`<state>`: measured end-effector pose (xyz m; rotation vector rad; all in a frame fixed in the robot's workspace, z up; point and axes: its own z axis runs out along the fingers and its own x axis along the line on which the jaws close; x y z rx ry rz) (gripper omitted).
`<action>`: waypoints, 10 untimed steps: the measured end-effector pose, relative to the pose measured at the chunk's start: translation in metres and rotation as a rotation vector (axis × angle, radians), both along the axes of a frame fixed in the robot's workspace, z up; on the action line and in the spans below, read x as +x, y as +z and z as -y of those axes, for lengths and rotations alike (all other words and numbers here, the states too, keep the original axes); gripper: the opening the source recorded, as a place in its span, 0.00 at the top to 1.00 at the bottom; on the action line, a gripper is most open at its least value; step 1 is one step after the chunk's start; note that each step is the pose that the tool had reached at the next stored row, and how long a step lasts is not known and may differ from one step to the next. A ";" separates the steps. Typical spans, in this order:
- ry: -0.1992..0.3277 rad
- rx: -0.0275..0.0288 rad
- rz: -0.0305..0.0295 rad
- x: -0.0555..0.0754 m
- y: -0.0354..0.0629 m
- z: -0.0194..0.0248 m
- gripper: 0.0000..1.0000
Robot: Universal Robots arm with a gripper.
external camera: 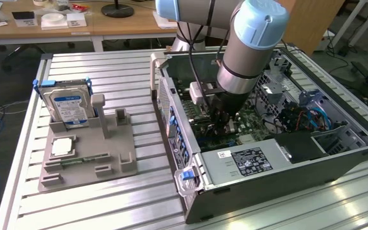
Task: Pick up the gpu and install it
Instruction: 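Insert the gpu into the slot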
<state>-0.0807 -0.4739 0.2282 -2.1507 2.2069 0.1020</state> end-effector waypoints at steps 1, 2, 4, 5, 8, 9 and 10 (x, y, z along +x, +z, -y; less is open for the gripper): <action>0.000 0.0000 0.0000 0.000 0.0000 0.0000 0.73; 0.000 0.0001 0.0000 0.000 0.0000 0.0000 0.73; 0.000 0.0001 0.0000 0.000 -0.0001 0.0000 0.73; 0.000 0.0001 0.0003 0.000 -0.0001 0.0000 0.73; 0.000 -0.0004 0.0024 -0.003 -0.0013 -0.0003 0.73; 0.000 -0.0010 0.0028 -0.003 -0.0022 -0.0004 0.73; 0.000 -0.0014 0.0028 -0.004 -0.0033 -0.0004 0.73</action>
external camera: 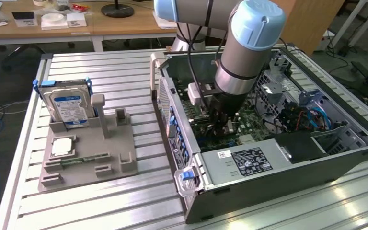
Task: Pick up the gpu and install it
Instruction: 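Insert the gpu into the slot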
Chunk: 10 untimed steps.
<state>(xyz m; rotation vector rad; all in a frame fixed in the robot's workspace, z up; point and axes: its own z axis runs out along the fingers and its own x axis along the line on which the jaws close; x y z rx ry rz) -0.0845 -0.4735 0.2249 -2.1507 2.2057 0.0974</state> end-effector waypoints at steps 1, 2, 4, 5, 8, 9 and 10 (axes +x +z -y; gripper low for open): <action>0.000 -0.0004 0.0000 0.000 -0.0010 0.0000 0.73; 0.000 -0.0003 0.0000 0.000 -0.0020 0.0000 0.73; 0.000 -0.0007 -0.0003 0.000 -0.0031 -0.0003 0.73; 0.000 -0.0006 -0.0002 0.000 -0.0032 -0.0003 0.73; 0.000 -0.0004 -0.0001 0.000 -0.0033 -0.0003 0.73; 0.000 -0.0004 -0.0001 0.000 -0.0034 -0.0003 0.73; 0.000 -0.0004 -0.0001 0.000 -0.0034 -0.0003 0.73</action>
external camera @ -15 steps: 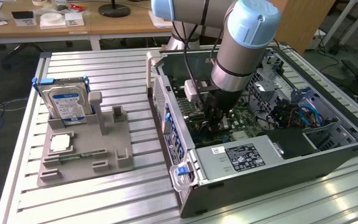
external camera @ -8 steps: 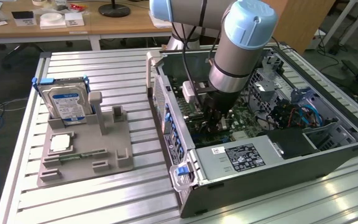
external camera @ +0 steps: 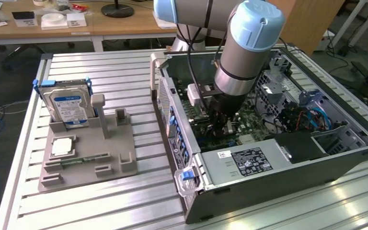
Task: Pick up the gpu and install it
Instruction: 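Insert the gpu into the slot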
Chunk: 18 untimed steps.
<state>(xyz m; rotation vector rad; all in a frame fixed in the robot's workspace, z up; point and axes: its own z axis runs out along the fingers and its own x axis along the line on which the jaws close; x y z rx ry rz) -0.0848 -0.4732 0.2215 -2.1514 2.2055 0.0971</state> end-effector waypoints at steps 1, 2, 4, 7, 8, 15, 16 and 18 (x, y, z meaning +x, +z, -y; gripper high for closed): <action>0.000 -0.0001 -0.0001 0.000 0.0000 0.0000 0.73; 0.000 -0.0004 -0.0001 0.000 -0.0003 -0.0002 0.73; 0.000 -0.0045 -0.0001 0.000 -0.0003 -0.0011 0.73; 0.000 -0.0144 0.0002 0.000 -0.0005 -0.0029 0.73; 0.000 -0.0167 0.0002 0.000 -0.0005 -0.0033 0.73; -0.001 -0.0168 0.0001 0.000 -0.0006 -0.0034 0.73; -0.001 -0.0168 0.0001 0.000 -0.0006 -0.0034 0.73; -0.001 -0.0168 0.0001 0.000 -0.0006 -0.0034 0.73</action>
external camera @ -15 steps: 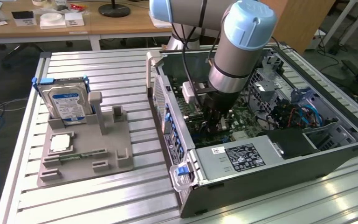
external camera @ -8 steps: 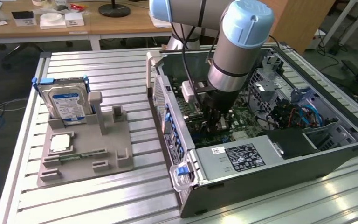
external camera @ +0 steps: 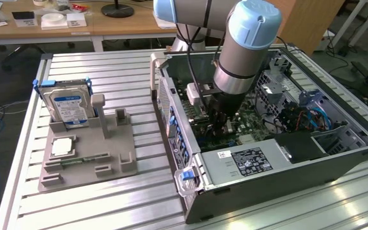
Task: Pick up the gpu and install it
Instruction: 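Insert the gpu into the slot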
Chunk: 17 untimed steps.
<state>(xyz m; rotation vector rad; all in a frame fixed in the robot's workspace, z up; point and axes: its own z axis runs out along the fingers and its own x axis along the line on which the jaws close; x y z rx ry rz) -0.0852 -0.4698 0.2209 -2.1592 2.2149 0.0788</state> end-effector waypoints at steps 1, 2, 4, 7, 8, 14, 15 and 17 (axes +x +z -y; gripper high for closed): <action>0.000 0.0000 0.0000 0.000 0.0000 0.0000 0.73; 0.000 0.0000 0.0000 0.000 0.0000 0.0000 0.73; 0.000 0.0036 0.0011 0.000 -0.0014 -0.0004 0.73; 0.000 0.0005 0.0009 0.000 -0.0002 -0.0002 0.66; 0.000 0.0001 0.0010 0.000 0.0000 0.0000 0.66; 0.000 -0.0002 0.0104 0.000 0.0113 0.0000 0.66; 0.000 -0.0001 0.0126 0.000 0.0118 0.0000 0.66; 0.000 0.0003 0.0145 0.000 0.0119 0.0000 0.66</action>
